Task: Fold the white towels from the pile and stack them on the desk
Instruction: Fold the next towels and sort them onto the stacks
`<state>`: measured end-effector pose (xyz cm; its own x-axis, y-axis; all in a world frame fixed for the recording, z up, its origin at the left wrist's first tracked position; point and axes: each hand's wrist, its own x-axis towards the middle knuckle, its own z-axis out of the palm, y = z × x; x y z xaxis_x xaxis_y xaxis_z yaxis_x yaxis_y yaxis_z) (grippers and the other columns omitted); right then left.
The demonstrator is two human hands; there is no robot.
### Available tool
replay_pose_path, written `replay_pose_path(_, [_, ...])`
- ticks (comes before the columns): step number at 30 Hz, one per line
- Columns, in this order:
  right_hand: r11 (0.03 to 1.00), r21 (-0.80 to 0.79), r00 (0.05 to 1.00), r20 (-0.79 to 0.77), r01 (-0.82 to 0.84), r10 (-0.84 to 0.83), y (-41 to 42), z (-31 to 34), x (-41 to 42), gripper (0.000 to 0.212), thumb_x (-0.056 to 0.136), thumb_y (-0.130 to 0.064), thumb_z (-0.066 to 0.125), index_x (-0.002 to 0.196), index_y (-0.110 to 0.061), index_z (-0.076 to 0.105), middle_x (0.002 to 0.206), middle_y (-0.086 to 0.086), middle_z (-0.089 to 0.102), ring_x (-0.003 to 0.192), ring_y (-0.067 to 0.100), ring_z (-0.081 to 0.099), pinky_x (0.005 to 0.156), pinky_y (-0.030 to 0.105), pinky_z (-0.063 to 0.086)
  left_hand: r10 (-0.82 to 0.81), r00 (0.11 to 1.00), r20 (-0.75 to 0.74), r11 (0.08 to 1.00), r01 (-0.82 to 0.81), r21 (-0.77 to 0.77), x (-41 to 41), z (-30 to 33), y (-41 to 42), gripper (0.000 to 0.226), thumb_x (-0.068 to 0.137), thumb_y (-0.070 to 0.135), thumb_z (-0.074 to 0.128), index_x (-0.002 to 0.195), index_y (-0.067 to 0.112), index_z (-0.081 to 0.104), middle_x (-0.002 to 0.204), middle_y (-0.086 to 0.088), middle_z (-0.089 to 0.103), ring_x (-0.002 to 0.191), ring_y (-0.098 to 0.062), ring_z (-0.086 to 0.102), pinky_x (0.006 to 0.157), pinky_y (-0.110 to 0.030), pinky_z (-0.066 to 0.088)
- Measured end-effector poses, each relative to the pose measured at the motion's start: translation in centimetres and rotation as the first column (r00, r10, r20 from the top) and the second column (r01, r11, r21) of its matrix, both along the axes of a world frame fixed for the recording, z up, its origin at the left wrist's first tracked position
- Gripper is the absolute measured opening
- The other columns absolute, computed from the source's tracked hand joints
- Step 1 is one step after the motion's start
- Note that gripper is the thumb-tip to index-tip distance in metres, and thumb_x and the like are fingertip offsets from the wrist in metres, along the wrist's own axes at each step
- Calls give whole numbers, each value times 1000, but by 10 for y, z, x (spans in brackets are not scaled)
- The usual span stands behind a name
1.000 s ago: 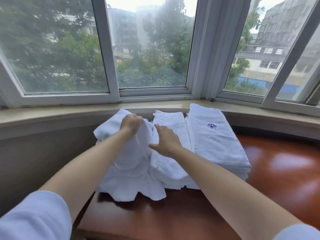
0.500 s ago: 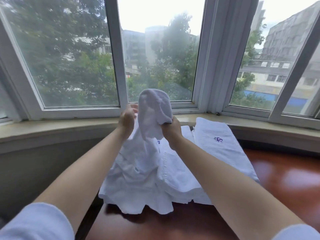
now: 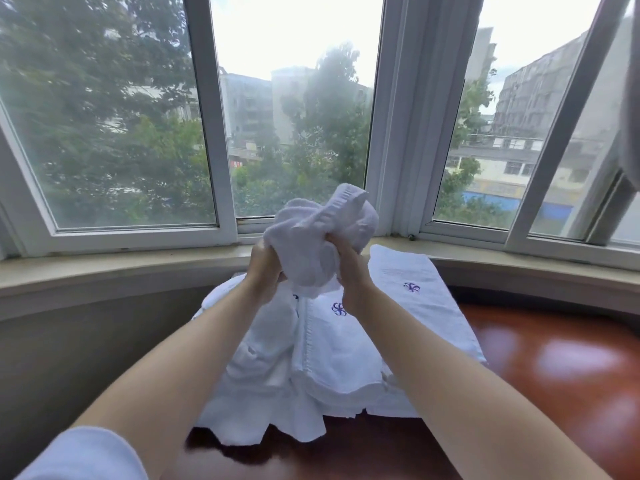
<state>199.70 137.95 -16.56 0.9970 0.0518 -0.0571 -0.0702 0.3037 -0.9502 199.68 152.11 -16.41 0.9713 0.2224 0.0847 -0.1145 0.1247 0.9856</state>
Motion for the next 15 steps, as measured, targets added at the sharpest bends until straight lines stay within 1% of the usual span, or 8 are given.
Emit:
replay_pose_path(1, [999, 50, 1000, -7, -7, 8, -5, 1, 1, 14, 85, -42, 64, 85, -28, 63, 70, -9, 68, 67, 9, 65, 58, 25, 47, -51, 999, 13, 991, 52, -125, -2, 5, -8, 11, 92, 18, 51, 87, 19, 61, 73, -3, 62, 64, -19, 58, 55, -28, 55])
replay_pose_path(2, [991, 129, 999, -23, -34, 37, -9, 3, 1, 16, 89, -38, 59, 85, -23, 63, 68, -4, 66, 63, 12, 64, 56, 25, 47, -116, 993, 24, 974, 119, -195, -4, 8, -15, 12, 92, 15, 51, 89, 18, 62, 74, -5, 63, 62, -19, 60, 57, -30, 56])
replay_pose_path(5, [932, 324, 981, -50, -162, 188, -26, 10, 2, 20, 93, -31, 53, 99, -14, 62, 76, 7, 62, 70, 21, 61, 61, 29, 47, -262, 963, 64, 928, 270, -257, -9, 6, -30, 9, 89, 7, 58, 92, 14, 62, 75, -5, 63, 59, -14, 64, 60, -30, 58])
replay_pose_path(7, [917, 357, 977, -47, -179, 209, -37, 5, 0, 19, 95, -29, 51, 101, -15, 62, 81, 8, 64, 75, 22, 61, 67, 32, 46, -294, 952, 87, 911, 307, -277, -8, 2, -36, 9, 90, 3, 58, 93, 10, 62, 72, -2, 66, 59, -12, 65, 58, -26, 57])
replay_pose_path(10, [929, 358, 991, -54, -97, 125, -48, -3, -2, 23, 101, -28, 40, 94, -15, 57, 84, 7, 59, 77, 20, 56, 74, 33, 43, -285, 955, 77, 946, 293, -141, -1, 2, -47, 8, 81, 5, 66, 88, 7, 64, 67, 0, 67, 60, -11, 63, 54, -20, 52])
replay_pose_path(12, [953, 303, 994, -104, -11, 44, -57, -3, 1, 20, 101, -25, 39, 95, -13, 54, 86, 7, 55, 80, 20, 53, 75, 33, 43, -290, 956, 49, 957, 290, 4, 5, 2, -56, 17, 72, 20, 68, 85, 10, 66, 69, 3, 67, 61, -8, 59, 55, -18, 48])
replay_pose_path(13, [957, 290, 994, -108, 9, 24, -62, -1, 2, 16, 100, -22, 41, 96, -13, 53, 85, 9, 53, 81, 22, 52, 75, 34, 44, -295, 955, 34, 955, 294, 48, 8, 2, -63, 17, 73, 26, 68, 84, 13, 66, 68, 4, 66, 60, -7, 58, 55, -18, 47])
replay_pose_path(15, [955, 292, 995, -99, 47, -18, -78, 6, 5, 6, 94, -15, 46, 96, -14, 52, 82, 12, 48, 80, 24, 52, 74, 34, 43, -258, 966, 13, 956, 253, 149, 15, 2, -82, 18, 88, 30, 65, 74, 18, 62, 55, 13, 61, 50, -1, 53, 46, -15, 41])
